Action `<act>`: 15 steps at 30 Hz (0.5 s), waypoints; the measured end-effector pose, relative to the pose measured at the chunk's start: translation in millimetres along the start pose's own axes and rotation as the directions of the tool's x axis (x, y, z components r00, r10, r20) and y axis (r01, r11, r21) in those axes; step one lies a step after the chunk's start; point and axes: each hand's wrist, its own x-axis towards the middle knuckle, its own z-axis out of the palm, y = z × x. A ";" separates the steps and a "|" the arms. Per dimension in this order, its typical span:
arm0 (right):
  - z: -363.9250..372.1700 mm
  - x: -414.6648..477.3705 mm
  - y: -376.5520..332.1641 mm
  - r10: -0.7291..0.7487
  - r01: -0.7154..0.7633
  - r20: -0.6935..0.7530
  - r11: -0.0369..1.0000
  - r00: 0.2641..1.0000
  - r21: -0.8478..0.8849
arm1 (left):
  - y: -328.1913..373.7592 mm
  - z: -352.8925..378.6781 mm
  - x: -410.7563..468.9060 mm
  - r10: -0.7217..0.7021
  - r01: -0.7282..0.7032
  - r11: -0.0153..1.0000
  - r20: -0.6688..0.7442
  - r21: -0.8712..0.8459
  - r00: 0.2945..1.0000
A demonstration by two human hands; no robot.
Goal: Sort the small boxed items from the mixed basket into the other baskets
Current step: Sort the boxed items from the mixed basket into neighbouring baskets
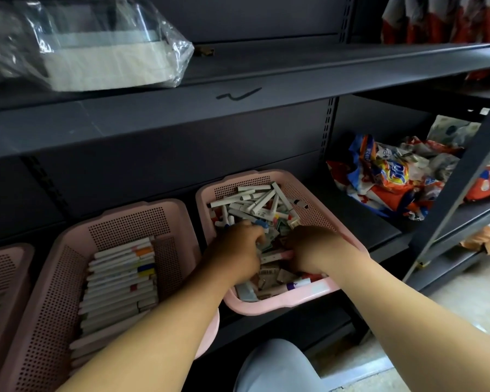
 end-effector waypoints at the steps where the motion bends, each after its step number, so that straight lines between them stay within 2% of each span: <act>1: -0.2 -0.9 0.5 -0.001 0.001 0.003 1.000 1.000 0.018 | -0.4 -0.8 -0.1 0.001 -0.001 0.999 0.001 -0.032 1.000; 4: 2.5 -0.3 1.5 0.008 -0.009 0.011 0.997 1.000 0.072 | -0.8 -2.5 -0.5 0.004 -0.003 1.000 0.031 -0.028 1.000; 7: 4.1 0.0 2.6 0.029 -0.039 0.042 0.967 0.999 0.253 | -0.1 -0.6 0.6 0.004 -0.008 0.998 0.078 0.056 0.997; 10: 5.8 2.3 7.1 0.011 -0.030 0.060 0.940 0.998 0.339 | 5.5 2.5 1.1 -0.043 0.029 0.990 0.098 0.141 0.994; 12: 8.7 4.9 10.3 0.082 -0.088 0.032 0.897 0.996 0.433 | 6.1 4.6 1.3 -0.057 0.042 0.986 0.090 0.159 0.994; 15: 10.7 11.5 14.0 0.177 -0.134 -0.051 0.878 0.983 0.459 | 2.0 4.5 -0.7 -0.041 0.040 0.995 0.012 0.089 0.999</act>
